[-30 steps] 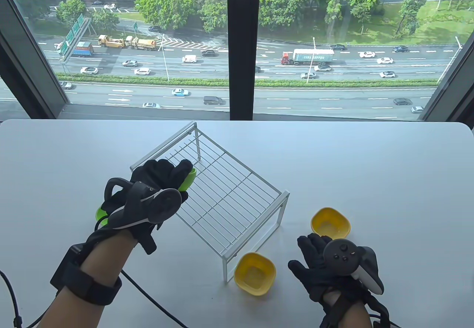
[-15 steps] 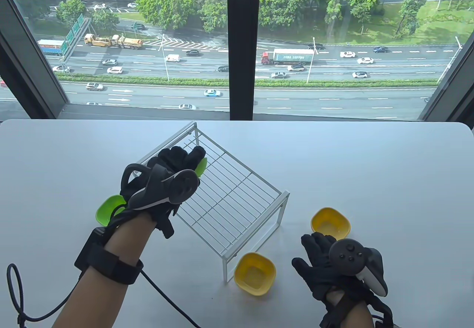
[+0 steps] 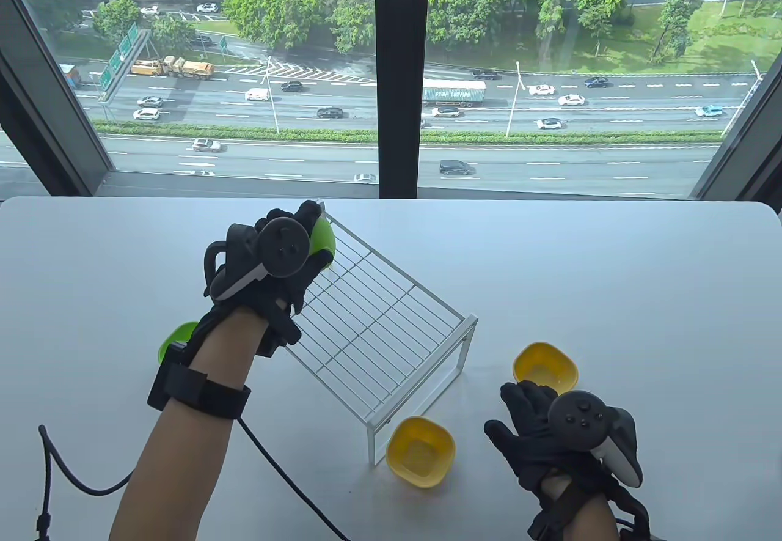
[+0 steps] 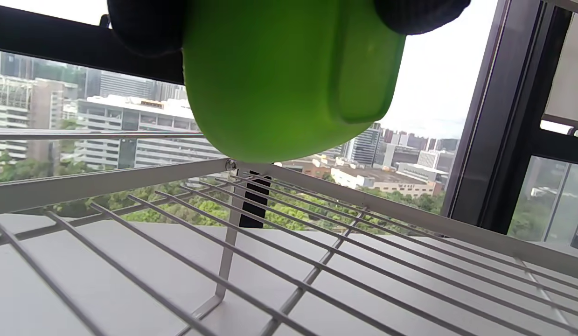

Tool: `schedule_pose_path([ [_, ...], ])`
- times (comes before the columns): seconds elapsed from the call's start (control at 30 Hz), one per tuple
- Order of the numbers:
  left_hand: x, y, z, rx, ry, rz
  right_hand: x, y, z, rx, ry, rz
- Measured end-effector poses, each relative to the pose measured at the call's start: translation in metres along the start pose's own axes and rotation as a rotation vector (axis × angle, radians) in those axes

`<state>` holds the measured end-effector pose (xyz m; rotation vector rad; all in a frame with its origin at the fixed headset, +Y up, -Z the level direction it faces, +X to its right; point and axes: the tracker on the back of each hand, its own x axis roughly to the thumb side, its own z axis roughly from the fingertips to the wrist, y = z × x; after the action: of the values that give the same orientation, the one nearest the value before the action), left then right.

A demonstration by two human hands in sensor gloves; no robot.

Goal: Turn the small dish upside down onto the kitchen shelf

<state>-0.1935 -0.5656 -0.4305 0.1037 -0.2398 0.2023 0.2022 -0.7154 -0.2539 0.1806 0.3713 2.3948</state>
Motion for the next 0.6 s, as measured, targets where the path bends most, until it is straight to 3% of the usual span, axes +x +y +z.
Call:
schedule_pose_path([
  [0.33, -0.005, -0.017, -0.022, -0.063, 0.059, 0.145, -0.001, -0.001, -0.001, -0.002, 0.001, -0.013],
  [0.6, -0.004, -0.031, -0.041, -0.040, 0.136, 0.241, -0.001, -0.001, 0.000, -0.006, -0.001, -0.019],
])
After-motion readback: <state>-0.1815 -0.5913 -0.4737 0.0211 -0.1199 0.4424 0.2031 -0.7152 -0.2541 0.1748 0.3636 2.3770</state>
